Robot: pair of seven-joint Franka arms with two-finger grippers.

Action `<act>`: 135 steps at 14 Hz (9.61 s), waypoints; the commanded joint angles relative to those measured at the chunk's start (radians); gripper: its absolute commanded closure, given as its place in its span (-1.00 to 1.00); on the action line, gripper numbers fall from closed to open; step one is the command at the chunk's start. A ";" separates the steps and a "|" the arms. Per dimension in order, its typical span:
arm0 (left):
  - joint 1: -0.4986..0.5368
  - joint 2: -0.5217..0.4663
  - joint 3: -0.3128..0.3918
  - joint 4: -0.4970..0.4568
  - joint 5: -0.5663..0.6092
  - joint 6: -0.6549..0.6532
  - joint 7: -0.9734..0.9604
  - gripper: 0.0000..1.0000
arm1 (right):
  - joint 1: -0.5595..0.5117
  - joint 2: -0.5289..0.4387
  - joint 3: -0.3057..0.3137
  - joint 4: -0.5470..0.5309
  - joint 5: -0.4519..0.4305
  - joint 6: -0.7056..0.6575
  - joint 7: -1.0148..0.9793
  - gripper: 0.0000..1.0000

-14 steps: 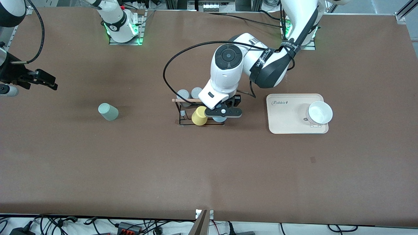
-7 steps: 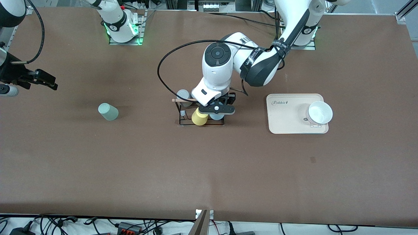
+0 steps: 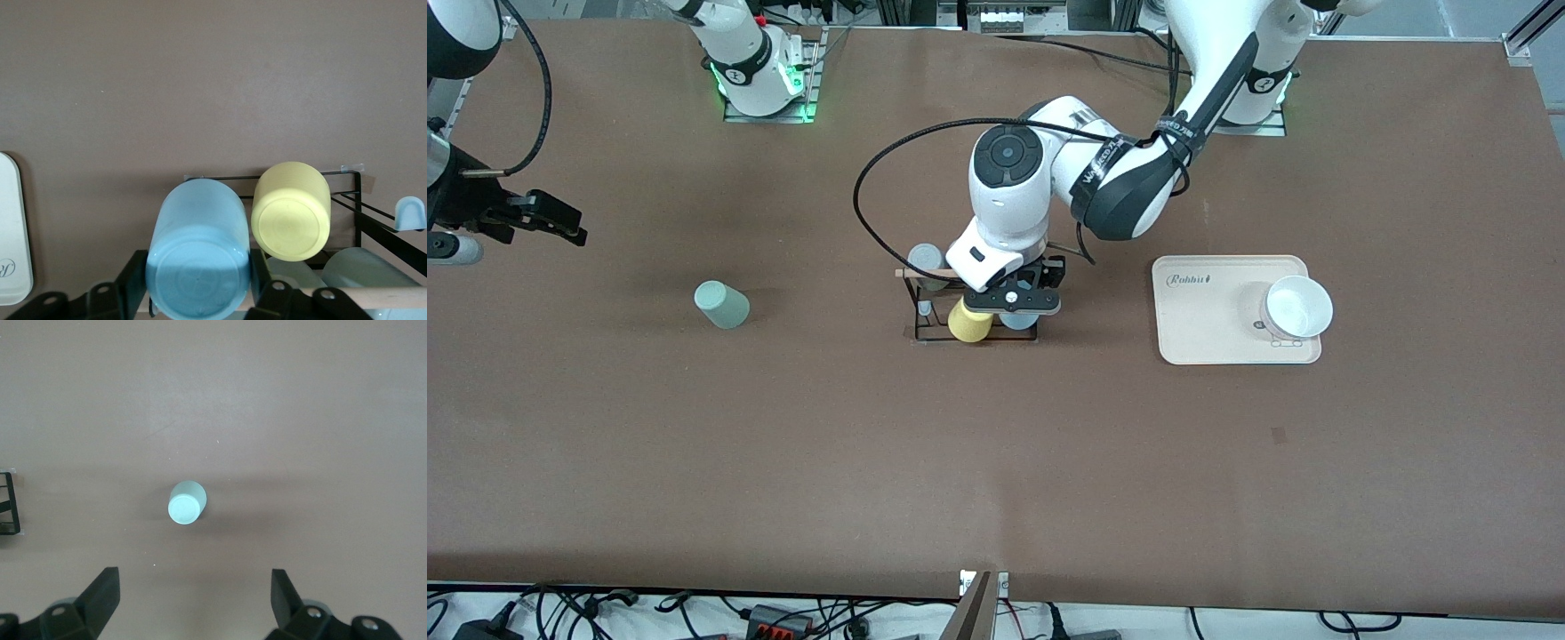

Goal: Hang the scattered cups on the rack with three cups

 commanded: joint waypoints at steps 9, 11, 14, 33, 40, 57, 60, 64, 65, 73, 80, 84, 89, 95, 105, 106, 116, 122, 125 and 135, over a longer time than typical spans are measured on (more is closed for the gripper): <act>0.026 -0.022 0.006 0.035 0.018 -0.005 -0.007 -1.00 | -0.008 -0.005 0.002 -0.010 0.007 0.010 -0.016 -1.00; 0.089 -0.066 0.005 0.028 0.008 -0.007 0.060 -1.00 | -0.008 0.004 0.002 -0.007 0.007 0.012 -0.016 -1.00; 0.208 -0.133 0.006 -0.001 -0.081 -0.018 0.357 -1.00 | -0.005 0.020 0.002 -0.007 0.005 0.030 -0.016 -1.00; 0.714 -0.602 0.091 -0.207 -0.094 -0.294 0.969 -1.00 | 0.039 0.270 0.011 -0.312 0.004 0.511 0.001 -1.00; 0.721 -0.599 0.100 -0.206 -0.123 -0.321 0.889 -1.00 | 0.081 0.310 0.011 -0.362 0.005 0.553 0.030 -1.00; 0.720 -0.641 0.063 -0.206 -0.124 -0.389 0.774 -1.00 | 0.058 0.365 0.011 -0.387 0.007 0.558 0.056 -0.04; 0.718 -0.643 0.057 -0.204 -0.124 -0.387 0.776 -1.00 | 0.059 0.357 0.011 -0.355 0.007 0.530 0.056 0.46; 0.710 -0.637 0.057 -0.203 -0.126 -0.377 0.774 -1.00 | 0.100 0.365 0.014 -0.071 0.008 0.261 0.061 0.47; 0.710 -0.637 0.057 -0.203 -0.126 -0.377 0.776 -1.00 | 0.123 0.366 0.014 0.009 0.010 0.189 0.059 0.47; 0.602 -0.641 0.148 -0.199 -0.135 -0.387 0.774 -1.00 | 0.311 0.458 0.012 0.292 0.085 0.019 0.205 0.46; 0.605 -0.637 0.143 -0.212 -0.137 -0.378 0.774 -1.00 | 0.482 0.558 0.014 0.444 0.123 0.036 0.440 0.46; 0.606 -0.635 0.149 -0.206 -0.138 -0.375 0.754 -1.00 | 0.548 0.620 0.014 0.518 0.125 0.033 0.435 0.46; 0.606 -0.634 0.146 -0.213 -0.137 -0.361 0.753 -1.00 | 0.590 0.641 0.014 0.526 0.123 0.045 0.441 0.46; 0.605 -0.626 0.143 -0.212 -0.135 -0.358 0.751 -1.00 | 0.607 0.659 0.014 0.526 0.125 0.045 0.443 0.45; 0.602 -0.617 0.143 -0.207 -0.130 -0.357 0.751 -1.00 | 0.633 0.672 0.012 0.521 0.137 0.035 0.446 0.45; 0.602 -0.617 0.143 -0.207 -0.130 -0.357 0.751 -1.00 | 0.633 0.678 0.012 0.521 0.137 0.035 0.444 0.45; 0.602 -0.615 0.143 -0.209 -0.130 -0.357 0.751 -1.00 | 0.628 0.745 0.012 0.521 0.139 0.080 0.446 0.44; 0.600 -0.615 0.143 -0.209 -0.130 -0.357 0.753 -1.00 | 0.621 0.729 0.009 0.524 0.140 0.068 0.449 -1.00; 0.600 -0.611 0.143 -0.207 -0.130 -0.357 0.751 -1.00 | 0.607 0.683 -0.003 0.526 0.140 0.055 0.464 -1.00; 0.602 -0.609 0.143 -0.207 -0.129 -0.358 0.753 -1.00 | 0.240 0.486 -0.011 0.524 0.119 -0.042 0.291 -1.00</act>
